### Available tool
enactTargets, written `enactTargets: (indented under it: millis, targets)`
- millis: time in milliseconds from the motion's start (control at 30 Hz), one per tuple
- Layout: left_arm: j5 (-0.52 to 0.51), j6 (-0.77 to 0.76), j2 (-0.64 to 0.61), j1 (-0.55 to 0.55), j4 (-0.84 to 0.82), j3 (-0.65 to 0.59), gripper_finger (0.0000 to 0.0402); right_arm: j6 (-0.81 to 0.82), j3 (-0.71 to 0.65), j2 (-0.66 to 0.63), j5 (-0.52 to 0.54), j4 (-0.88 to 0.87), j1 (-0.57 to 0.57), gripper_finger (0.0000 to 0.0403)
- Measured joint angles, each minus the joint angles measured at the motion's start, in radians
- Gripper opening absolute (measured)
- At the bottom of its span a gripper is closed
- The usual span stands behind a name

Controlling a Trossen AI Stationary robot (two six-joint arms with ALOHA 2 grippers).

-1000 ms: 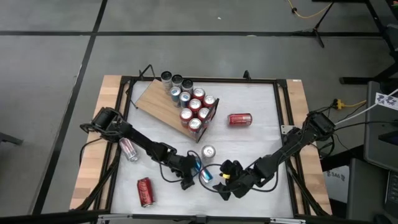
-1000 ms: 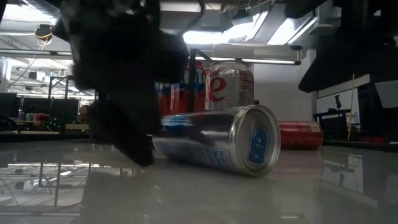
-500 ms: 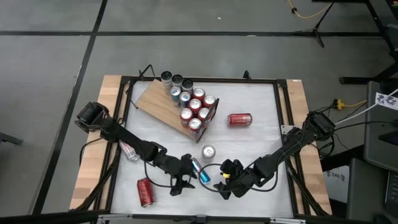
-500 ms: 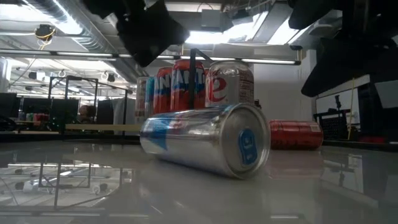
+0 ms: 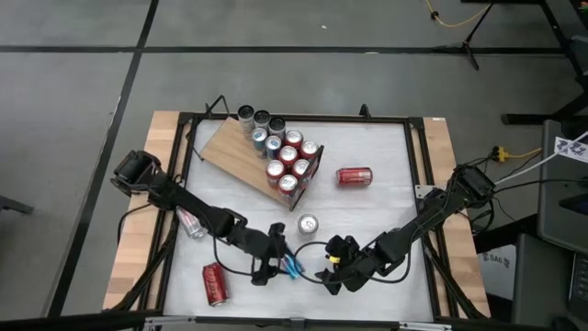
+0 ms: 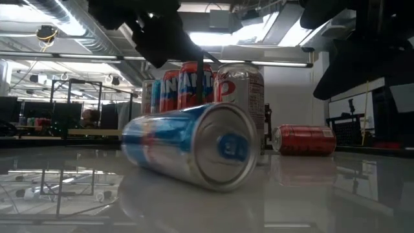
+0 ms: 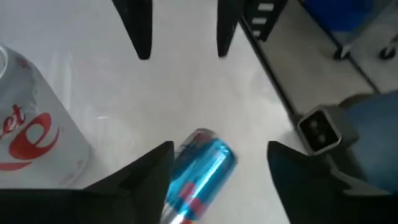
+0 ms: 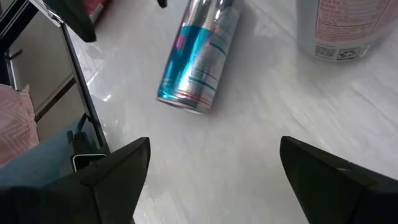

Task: Pick and place cans onto a shelf
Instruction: Put the blue and white soda can on the shelf aligned with the other blue and white soda cans

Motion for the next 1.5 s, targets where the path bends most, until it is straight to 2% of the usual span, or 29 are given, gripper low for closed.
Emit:
enactTargets:
  millis: [233,433,867,1300,1500]
  targets:
    - [-0.035,0.26,0.005,-0.049,-0.051,0.0,0.0323,0.0,0.0,0.0,0.0,0.0,0.0,0.0351]
    - [-0.074,0.311,0.022,-0.067,-0.189,0.0,0.0353,0.0,0.0,0.0,0.0,0.003,0.0,0.0351]
    - [-0.052,0.298,0.088,-0.083,-0.259,0.001,0.0355,0.0,0.001,0.0,0.0,0.004,0.001,0.0351]
    - [-0.119,0.218,0.107,-0.087,-0.246,0.0,0.0355,0.0,0.002,0.0,0.002,0.003,0.001,0.0351]
    - [-0.127,0.196,0.107,-0.087,-0.245,0.0,0.033,-0.001,0.001,0.0,0.004,0.002,0.001,0.0351]
